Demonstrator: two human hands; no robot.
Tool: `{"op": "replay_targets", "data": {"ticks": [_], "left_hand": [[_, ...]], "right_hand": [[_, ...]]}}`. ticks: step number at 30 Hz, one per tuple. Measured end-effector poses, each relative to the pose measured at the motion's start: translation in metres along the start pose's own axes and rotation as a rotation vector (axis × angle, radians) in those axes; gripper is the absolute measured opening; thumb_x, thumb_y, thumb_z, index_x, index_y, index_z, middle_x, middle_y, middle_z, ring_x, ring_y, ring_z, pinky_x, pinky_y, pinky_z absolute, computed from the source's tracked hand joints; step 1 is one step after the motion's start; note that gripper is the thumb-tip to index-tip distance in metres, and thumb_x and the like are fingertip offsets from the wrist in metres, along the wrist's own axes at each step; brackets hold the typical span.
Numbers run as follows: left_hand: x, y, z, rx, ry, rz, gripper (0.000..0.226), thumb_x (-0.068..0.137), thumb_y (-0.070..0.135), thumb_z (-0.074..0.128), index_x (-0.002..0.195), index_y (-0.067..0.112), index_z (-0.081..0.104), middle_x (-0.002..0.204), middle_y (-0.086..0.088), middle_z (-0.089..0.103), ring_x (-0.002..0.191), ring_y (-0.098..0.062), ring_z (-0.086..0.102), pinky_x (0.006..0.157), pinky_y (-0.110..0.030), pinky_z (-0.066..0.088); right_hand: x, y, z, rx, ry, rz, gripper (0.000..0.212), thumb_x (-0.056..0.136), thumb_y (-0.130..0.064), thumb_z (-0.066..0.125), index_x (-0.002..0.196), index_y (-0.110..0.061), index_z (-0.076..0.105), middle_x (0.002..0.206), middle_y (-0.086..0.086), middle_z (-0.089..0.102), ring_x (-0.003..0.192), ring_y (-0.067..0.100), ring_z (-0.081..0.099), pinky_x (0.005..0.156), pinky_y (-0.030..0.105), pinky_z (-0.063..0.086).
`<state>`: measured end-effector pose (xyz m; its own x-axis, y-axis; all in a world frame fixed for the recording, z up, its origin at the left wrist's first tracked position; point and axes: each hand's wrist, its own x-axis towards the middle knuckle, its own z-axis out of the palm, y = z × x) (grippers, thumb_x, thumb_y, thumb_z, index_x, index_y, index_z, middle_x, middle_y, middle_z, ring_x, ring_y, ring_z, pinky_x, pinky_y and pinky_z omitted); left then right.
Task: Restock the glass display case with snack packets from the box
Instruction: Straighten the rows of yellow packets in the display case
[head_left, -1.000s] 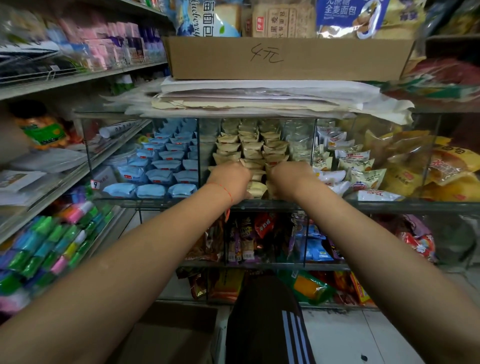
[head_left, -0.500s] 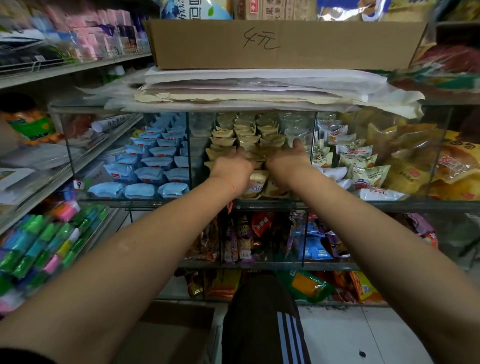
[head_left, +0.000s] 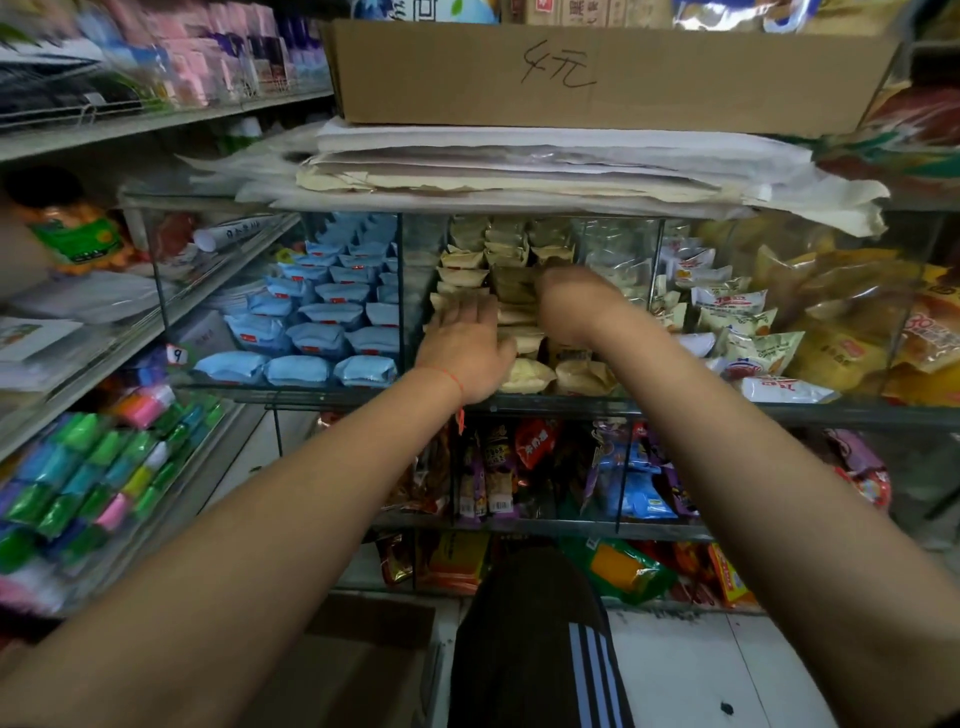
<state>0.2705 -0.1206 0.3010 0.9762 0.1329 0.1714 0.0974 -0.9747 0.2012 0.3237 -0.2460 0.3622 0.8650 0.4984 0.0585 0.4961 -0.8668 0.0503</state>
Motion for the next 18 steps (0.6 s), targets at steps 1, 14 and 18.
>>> {"op": "replay_targets", "data": {"ticks": [1,14,18], "left_hand": [[0.002,-0.003,0.005,0.0,-0.029,-0.01,0.065,0.098,0.044,0.031,0.153,0.014,0.016,0.161,-0.01,0.013,0.148,-0.027,0.011,0.12,-0.043,0.01],[0.004,-0.006,0.013,0.034,0.008,-0.008,0.068,0.096,0.048,0.026,0.155,0.02,0.008,0.163,-0.007,-0.003,0.149,-0.022,-0.01,0.12,-0.044,-0.002],[0.006,-0.009,0.009,0.005,-0.042,0.002,0.072,0.095,0.052,0.029,0.155,0.02,0.003,0.163,-0.004,-0.004,0.149,-0.02,-0.008,0.12,-0.043,-0.003]], "right_hand": [[0.007,-0.004,0.006,0.028,0.0,0.018,0.037,0.089,-0.001,0.046,0.125,-0.005,0.055,0.122,0.014,0.056,0.096,0.026,0.057,0.078,0.033,0.048],[0.087,-0.016,0.038,0.063,0.247,-0.044,0.031,0.092,-0.02,0.054,0.119,-0.007,0.062,0.127,0.02,0.055,0.12,0.035,0.05,0.093,0.037,0.045],[0.084,-0.016,0.042,0.132,0.158,-0.078,0.026,0.094,-0.02,0.051,0.112,-0.009,0.066,0.115,0.016,0.065,0.106,0.031,0.06,0.076,0.028,0.042]]}}
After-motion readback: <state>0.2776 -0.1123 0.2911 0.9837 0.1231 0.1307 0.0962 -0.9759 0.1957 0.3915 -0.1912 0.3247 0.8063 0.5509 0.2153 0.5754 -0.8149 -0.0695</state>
